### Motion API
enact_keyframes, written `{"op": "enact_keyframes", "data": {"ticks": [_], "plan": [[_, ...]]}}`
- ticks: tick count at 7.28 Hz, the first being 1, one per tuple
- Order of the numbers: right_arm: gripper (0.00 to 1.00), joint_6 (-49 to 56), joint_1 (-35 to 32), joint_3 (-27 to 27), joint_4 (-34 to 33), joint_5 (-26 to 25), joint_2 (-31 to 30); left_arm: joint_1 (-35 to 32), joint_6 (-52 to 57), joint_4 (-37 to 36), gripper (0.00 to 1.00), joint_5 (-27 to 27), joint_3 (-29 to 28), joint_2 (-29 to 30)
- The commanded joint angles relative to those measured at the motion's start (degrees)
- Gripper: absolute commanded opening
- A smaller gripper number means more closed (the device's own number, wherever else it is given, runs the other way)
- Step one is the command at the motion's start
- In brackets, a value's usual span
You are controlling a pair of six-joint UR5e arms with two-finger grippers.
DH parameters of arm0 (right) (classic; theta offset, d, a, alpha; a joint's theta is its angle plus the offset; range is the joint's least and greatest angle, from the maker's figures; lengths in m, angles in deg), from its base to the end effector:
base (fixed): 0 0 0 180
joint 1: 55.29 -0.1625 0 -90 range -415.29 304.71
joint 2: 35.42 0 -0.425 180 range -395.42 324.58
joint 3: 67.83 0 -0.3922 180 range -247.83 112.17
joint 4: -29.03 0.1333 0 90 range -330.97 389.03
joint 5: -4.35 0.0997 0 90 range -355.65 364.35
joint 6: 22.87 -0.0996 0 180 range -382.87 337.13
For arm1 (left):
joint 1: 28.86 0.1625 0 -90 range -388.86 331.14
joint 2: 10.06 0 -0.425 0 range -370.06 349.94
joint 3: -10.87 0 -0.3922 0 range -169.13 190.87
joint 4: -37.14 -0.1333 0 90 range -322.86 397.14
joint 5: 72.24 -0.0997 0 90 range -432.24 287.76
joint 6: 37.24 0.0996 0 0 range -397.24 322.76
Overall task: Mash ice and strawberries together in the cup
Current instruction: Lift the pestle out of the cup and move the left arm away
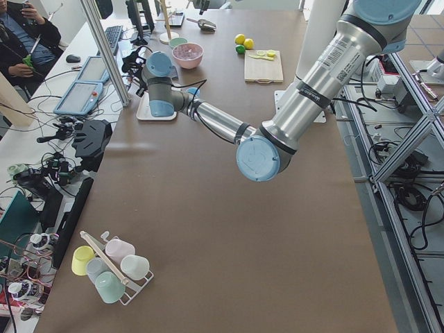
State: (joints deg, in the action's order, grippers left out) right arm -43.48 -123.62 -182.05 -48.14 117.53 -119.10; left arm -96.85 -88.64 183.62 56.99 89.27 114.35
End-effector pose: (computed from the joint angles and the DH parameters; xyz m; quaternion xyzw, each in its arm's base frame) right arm -0.1045 -0.5179 0.3837 0.2703 -0.3047 -0.0827 0.9096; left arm 0.1957 -0.6717 0.2775 0.3273 0.5665 0.0232 0.7559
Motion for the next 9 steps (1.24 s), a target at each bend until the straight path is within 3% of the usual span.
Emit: {"op": "enact_keyframes", "data": {"ticks": [1,3,4,6,9], "plan": [[1.00,0.0,1.2,0.0,0.0,-0.1,0.2,-4.7,4.9,-2.9,0.00,4.4,-1.8,-6.9],[1.00,-0.1,2.6,0.0,0.0,-0.5,0.2,-6.1,18.6,-18.8,0.00,6.2,-2.8,-7.4],[1.00,-0.2,2.7,0.0,0.0,-0.6,0.2,-7.0,23.6,-22.3,0.00,5.6,-3.4,-10.0],[1.00,-0.4,2.8,-0.1,0.1,-0.7,-0.1,-9.5,35.0,-27.1,0.00,3.2,-4.8,-15.2],[1.00,0.1,2.9,0.2,0.1,-3.0,-0.2,-8.5,38.8,-29.2,0.00,-3.3,-9.1,-17.3]]}}
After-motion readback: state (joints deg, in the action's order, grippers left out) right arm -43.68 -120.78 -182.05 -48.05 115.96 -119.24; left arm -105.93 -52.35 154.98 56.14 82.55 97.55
